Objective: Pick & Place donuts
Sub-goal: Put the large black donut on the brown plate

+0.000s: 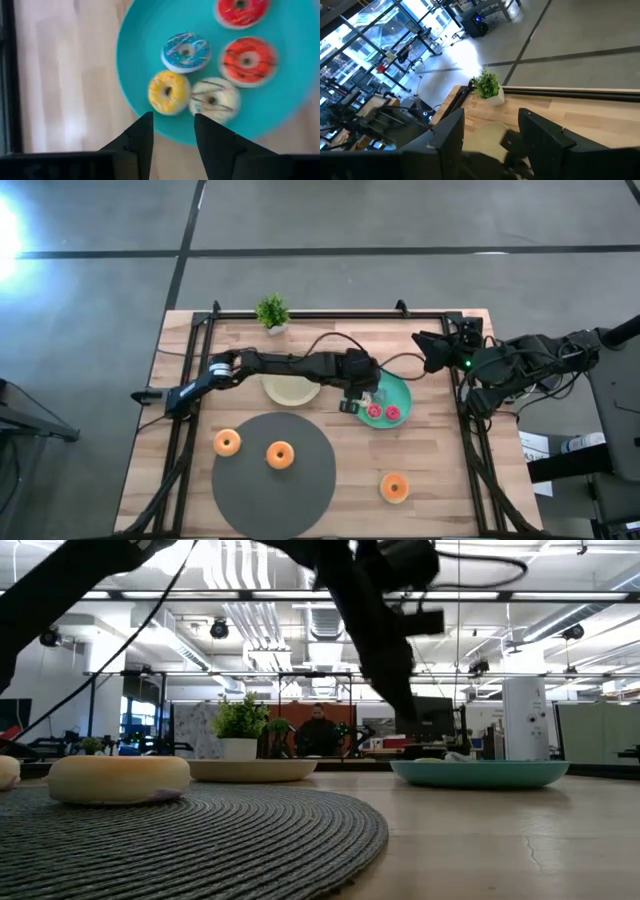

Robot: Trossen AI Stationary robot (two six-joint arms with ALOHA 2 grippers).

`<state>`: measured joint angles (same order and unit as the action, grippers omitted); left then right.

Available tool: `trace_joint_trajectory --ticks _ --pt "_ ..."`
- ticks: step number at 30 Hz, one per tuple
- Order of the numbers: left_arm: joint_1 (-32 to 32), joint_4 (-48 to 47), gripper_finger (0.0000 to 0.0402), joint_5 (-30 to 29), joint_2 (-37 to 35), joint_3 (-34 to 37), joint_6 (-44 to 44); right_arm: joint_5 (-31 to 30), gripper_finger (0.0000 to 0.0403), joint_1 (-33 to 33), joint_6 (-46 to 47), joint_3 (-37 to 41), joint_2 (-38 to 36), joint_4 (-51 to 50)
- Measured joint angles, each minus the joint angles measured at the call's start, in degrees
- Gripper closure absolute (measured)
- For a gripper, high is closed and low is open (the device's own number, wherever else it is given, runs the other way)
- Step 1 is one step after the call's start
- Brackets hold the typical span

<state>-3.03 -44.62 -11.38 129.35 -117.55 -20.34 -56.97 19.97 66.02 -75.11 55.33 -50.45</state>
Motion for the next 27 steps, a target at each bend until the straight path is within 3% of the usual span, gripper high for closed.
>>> trace_joint_trajectory --ticks 4,8,14,18,24,27 --pt "0.3 -5.7 0.0284 6.4 -6.4 4.2 4.7 1.0 0.0225 0.0 0.0 0.1 0.2 0.0" --pt "0.5 -6.2 0.0284 13.3 -14.8 15.6 8.9 7.2 0.0225 0.0 0.0 0.8 1.2 -0.9" --pt "0.8 4.2 0.0284 13.8 -31.0 39.9 17.9 28.3 0.0225 1.2 1.1 3.9 6.6 -4.6" --pt "1.4 11.8 0.0284 13.8 -40.7 53.0 23.6 39.7 0.0226 5.0 1.3 6.7 14.7 -4.0" --pt "1.7 21.6 0.0284 13.8 -51.3 64.7 30.5 42.5 0.0241 13.9 1.3 6.2 24.8 -4.2" --pt "1.7 22.2 0.0284 13.7 -53.9 67.6 32.6 47.8 0.0249 17.4 6.3 6.3 28.0 -4.4"
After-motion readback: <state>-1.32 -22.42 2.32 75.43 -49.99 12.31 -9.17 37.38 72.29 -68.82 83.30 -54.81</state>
